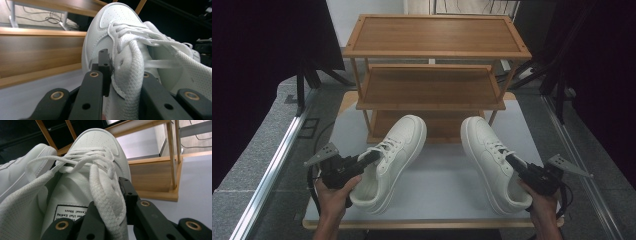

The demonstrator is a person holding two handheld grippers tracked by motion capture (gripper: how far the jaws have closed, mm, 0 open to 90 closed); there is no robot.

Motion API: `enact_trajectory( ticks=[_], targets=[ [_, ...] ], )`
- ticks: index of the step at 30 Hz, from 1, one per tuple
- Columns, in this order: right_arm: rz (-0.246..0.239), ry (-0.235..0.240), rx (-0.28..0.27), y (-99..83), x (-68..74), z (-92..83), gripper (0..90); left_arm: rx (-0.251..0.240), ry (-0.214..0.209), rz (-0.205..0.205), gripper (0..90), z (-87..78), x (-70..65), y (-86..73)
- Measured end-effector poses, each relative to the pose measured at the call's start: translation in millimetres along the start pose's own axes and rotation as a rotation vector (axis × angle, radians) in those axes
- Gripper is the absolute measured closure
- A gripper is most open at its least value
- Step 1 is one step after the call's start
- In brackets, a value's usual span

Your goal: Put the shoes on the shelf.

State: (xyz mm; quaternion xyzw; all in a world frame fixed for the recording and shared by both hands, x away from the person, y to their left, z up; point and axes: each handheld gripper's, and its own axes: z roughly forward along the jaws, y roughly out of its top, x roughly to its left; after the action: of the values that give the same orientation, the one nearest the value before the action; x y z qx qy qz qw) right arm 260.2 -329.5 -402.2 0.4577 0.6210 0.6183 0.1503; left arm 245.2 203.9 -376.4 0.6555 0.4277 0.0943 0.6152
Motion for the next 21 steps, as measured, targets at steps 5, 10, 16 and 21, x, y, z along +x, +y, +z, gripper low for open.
enact_trajectory(
  ticks=[5, 10, 16, 21],
  targets=[
    [-0.006, 0.004, -0.032, 5.5, 6.3, 0.4, 84.2, -0.023, -0.024, -0.003, 82.0, 0.1, -3.2, 5.7],
    [-0.010, 0.010, -0.071, 17.3, 15.6, 1.5, 84.2, -0.065, -0.045, -0.008, 82.0, -2.4, -6.2, 17.4],
    [0.000, 0.035, -0.095, 35.8, 22.2, 4.8, 84.2, -0.098, -0.070, -0.004, 82.0, -2.1, -11.9, 39.7],
    [-0.014, 0.024, -0.113, 50.8, 31.7, 9.0, 84.2, -0.124, -0.075, 0.010, 82.0, -3.5, -16.6, 56.7]
  ],
)
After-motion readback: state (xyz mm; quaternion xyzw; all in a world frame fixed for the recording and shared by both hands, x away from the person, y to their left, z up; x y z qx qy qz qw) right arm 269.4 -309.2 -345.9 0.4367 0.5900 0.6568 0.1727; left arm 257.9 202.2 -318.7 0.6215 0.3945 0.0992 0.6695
